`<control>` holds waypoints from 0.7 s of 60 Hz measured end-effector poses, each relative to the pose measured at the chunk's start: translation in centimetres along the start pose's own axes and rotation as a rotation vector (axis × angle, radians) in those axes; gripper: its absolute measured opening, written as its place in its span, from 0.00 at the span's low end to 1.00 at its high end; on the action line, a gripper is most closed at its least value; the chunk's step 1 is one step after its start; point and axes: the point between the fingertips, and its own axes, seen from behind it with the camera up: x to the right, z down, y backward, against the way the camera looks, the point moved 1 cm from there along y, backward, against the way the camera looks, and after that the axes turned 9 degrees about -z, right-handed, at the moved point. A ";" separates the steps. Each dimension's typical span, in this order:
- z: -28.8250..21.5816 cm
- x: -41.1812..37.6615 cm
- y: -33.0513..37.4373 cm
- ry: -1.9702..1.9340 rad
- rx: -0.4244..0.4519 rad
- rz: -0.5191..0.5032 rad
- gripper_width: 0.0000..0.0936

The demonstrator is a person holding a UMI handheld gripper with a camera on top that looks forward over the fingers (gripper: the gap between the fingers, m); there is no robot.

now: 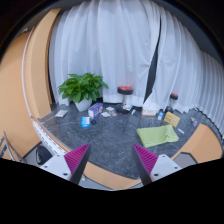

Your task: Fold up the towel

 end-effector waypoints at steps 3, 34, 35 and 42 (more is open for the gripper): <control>0.5 0.1 -0.3 -0.009 -0.012 -0.005 0.91; 9.8 19.6 -20.8 0.018 -0.156 0.014 0.91; 9.7 20.6 -21.8 0.020 -0.156 0.013 0.91; 9.6 26.2 -28.8 0.029 -0.170 -0.002 0.91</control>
